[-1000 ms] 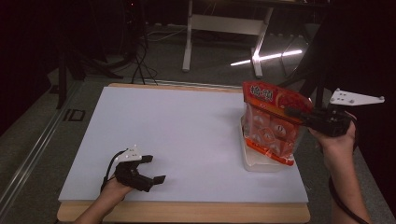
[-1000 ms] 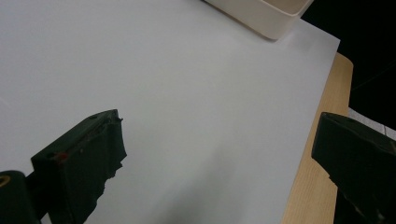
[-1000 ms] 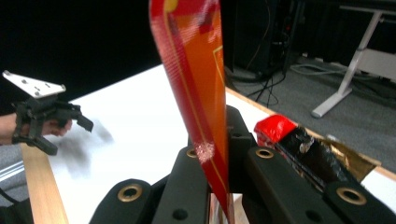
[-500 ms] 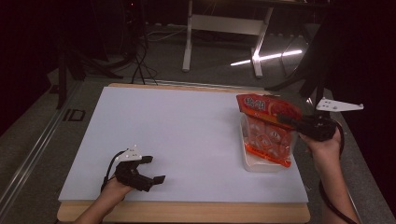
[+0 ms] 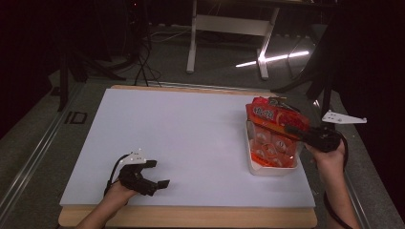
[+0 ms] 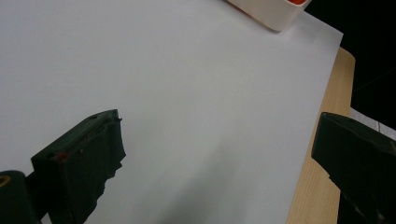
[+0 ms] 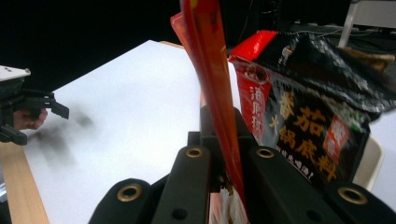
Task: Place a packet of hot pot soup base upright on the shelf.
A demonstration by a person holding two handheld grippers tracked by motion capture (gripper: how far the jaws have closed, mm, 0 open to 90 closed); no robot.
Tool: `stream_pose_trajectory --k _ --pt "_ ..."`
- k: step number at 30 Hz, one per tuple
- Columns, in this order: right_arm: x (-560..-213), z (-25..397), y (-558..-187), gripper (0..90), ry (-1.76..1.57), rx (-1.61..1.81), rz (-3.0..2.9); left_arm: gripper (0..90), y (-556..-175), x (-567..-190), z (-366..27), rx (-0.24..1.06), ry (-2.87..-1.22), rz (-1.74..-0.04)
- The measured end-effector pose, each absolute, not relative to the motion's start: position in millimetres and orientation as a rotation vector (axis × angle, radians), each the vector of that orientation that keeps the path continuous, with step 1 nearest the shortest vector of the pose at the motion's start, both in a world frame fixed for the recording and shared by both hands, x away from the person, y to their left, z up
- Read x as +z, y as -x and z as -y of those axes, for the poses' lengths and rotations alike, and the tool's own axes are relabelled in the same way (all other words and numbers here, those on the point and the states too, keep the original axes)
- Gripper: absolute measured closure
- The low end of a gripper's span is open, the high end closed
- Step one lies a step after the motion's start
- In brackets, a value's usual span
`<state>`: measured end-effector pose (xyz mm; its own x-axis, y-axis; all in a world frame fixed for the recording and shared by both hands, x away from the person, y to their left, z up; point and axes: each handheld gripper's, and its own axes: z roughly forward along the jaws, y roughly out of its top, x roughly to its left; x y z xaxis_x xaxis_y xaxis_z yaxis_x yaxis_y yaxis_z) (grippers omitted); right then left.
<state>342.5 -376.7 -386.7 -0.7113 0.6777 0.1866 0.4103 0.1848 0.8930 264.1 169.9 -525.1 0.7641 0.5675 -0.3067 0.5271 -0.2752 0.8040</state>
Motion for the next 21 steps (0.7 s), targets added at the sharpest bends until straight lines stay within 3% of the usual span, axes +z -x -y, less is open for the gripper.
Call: stream_pose_trajectory --k 12,14,16,18,21 --pt "-402.8 384.7 -337.4 87.8 -1.083 1.541 -2.192 2.4 -264.4 -527.0 -169.6 0.036 -1.938 -0.831" --pt "-399.5 383.4 -336.6 82.3 -1.086 1.504 -2.183 2.4 -264.3 -527.3 -169.4 0.036 -1.941 -0.832" --pt "-395.7 383.4 -335.8 70.6 -1.096 1.524 -2.146 2.4 -264.5 -527.3 -169.9 0.033 -1.936 -0.832" --pt "-392.8 383.7 -334.7 69.3 -1.101 1.552 -2.119 2.4 -264.6 -527.3 -170.0 0.034 -1.934 -0.834" --pt "-372.8 375.1 -326.2 56.2 -1.061 1.529 -2.086 2.4 -264.1 -527.0 -170.6 0.039 -1.931 -0.83"
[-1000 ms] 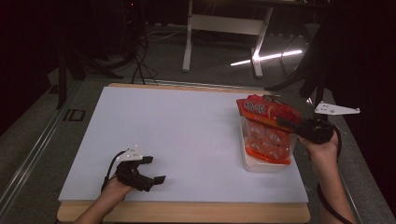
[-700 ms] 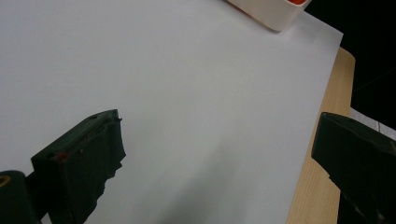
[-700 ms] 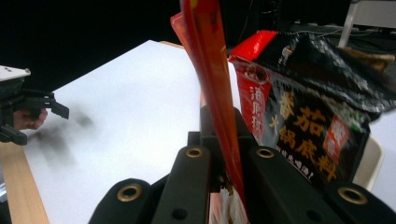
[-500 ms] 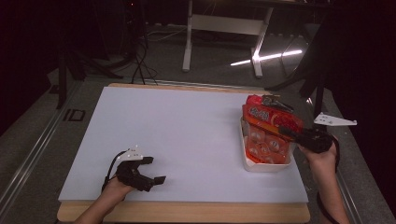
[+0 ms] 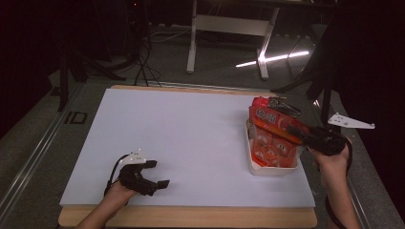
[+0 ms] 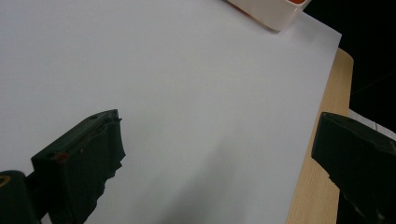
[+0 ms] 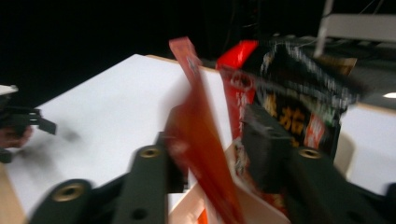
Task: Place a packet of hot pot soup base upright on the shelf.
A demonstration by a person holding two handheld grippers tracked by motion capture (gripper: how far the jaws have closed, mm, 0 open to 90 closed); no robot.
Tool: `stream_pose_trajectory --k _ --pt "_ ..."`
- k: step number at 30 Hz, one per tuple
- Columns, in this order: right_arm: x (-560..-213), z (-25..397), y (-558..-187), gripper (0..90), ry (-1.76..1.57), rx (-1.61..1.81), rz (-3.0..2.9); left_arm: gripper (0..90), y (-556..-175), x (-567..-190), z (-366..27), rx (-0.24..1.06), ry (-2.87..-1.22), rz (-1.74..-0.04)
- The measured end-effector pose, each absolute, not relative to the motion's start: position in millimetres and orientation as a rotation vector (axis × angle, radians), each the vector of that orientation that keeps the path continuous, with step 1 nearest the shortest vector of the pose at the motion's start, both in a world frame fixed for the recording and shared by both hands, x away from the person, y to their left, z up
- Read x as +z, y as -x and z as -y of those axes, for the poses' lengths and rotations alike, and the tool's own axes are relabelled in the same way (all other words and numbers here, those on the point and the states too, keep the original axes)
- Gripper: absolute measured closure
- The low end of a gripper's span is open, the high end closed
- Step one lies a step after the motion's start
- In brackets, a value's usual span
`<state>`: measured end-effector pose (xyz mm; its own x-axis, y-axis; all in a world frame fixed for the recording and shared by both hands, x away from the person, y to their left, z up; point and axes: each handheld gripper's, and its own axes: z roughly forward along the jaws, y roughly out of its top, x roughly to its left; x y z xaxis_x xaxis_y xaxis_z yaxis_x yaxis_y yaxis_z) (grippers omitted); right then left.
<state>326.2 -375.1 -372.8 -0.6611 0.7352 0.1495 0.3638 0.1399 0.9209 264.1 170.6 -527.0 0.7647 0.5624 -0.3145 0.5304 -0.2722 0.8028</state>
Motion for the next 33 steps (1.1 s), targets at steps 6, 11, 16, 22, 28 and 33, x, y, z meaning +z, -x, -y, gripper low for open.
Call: stream_pose_trajectory --k 6,11,16,22,28,33 --pt "-338.8 361.3 -313.2 37.1 -0.957 1.601 -2.034 2.4 -263.6 -526.9 -170.7 0.044 -1.934 -0.827" --pt "-318.5 342.5 -301.6 29.4 -0.881 1.579 -2.017 2.4 -263.0 -527.1 -172.2 0.043 -1.93 -0.83" --pt "-312.1 326.6 -293.5 25.9 -0.826 1.609 -2.033 2.4 -262.5 -527.1 -173.2 0.045 -1.932 -0.833" --pt "-322.4 301.3 -289.9 17.8 -0.78 1.628 -2.102 2.4 -261.7 -527.1 -173.9 0.051 -1.928 -0.83" --pt "-344.4 287.5 -291.2 13.8 -0.772 1.68 -2.16 2.4 -261.5 -526.7 -173.8 0.051 -1.924 -0.827" --pt "-366.5 279.2 -291.0 13.7 -0.791 1.709 -2.2 2.4 -261.3 -526.7 -173.7 0.048 -1.925 -0.827"
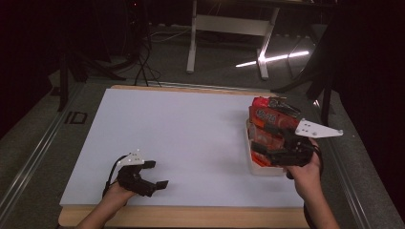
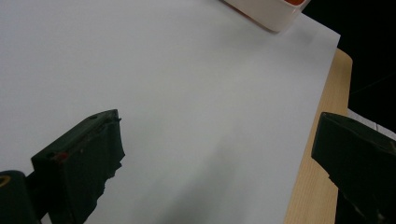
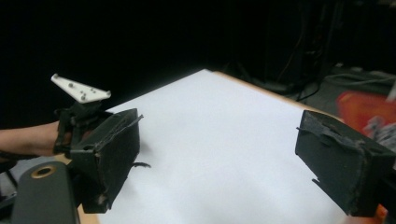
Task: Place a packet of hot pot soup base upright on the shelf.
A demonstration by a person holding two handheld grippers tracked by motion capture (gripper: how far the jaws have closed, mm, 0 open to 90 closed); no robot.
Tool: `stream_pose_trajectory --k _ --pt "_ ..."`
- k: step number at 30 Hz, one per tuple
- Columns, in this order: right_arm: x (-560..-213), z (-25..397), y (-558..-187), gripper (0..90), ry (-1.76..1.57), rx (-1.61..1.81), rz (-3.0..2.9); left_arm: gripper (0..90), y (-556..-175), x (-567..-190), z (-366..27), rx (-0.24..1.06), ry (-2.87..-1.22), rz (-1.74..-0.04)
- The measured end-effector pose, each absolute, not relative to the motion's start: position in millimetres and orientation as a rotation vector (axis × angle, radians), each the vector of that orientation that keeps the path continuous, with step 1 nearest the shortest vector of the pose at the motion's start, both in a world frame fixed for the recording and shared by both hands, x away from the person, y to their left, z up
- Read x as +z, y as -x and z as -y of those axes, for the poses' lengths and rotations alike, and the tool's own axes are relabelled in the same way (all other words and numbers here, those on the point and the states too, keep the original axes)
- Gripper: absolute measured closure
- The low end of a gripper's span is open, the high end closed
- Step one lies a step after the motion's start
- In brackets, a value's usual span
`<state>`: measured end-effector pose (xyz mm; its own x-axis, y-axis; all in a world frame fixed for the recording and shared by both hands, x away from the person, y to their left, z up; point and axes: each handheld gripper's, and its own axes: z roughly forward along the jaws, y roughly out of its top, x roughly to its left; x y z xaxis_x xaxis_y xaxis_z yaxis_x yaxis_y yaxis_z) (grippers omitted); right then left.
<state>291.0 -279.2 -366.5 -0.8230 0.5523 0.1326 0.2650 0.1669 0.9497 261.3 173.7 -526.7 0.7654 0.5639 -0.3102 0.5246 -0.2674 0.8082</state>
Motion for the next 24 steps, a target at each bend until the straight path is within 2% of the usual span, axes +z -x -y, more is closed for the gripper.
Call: stream_pose_trajectory --k 13,24 --pt "-433.3 249.1 -285.8 13.8 -0.808 1.606 -2.353 2.4 -259.8 -525.2 -172.8 0.057 -1.923 -0.814" --pt "-462.5 244.4 -276.5 13.8 -0.78 1.527 -2.399 2.4 -256.8 -522.1 -172.1 0.086 -1.914 -0.782"
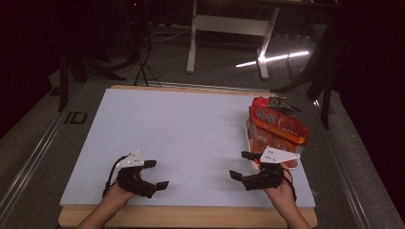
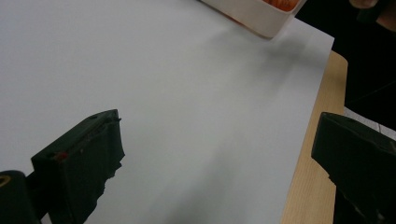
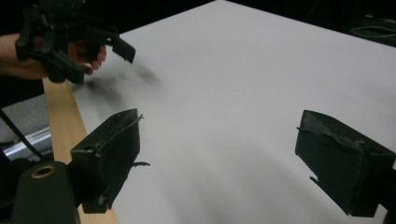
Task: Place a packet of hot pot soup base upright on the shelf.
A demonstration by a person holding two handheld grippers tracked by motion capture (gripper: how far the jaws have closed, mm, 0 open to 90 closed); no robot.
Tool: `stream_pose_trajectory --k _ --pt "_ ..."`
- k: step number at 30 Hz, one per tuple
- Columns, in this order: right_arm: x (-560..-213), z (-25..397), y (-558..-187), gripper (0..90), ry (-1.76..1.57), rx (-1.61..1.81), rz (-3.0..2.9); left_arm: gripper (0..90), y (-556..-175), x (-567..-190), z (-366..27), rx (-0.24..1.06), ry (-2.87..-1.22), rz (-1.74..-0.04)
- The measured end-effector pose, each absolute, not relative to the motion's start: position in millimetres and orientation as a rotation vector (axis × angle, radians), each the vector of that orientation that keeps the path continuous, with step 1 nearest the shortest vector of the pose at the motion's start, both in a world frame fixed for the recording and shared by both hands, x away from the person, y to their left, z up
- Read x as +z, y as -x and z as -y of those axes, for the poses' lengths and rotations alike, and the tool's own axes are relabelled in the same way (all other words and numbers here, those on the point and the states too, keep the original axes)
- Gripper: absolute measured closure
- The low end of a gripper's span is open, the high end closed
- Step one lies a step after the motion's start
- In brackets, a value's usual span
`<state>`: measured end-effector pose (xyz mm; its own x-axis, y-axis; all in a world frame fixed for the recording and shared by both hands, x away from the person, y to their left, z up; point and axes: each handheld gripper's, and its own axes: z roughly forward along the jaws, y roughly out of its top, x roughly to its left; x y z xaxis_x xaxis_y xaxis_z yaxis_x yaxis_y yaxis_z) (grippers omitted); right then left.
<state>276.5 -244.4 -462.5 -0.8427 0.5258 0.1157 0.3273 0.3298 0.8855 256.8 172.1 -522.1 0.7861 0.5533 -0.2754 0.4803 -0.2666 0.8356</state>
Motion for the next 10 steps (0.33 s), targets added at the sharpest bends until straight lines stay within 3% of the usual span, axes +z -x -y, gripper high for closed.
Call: stream_pose_trajectory --k 10 --pt "-472.6 245.1 -278.8 14.1 -0.788 1.521 -2.417 2.4 -254.7 -523.3 -170.7 0.09 -1.902 -0.76"
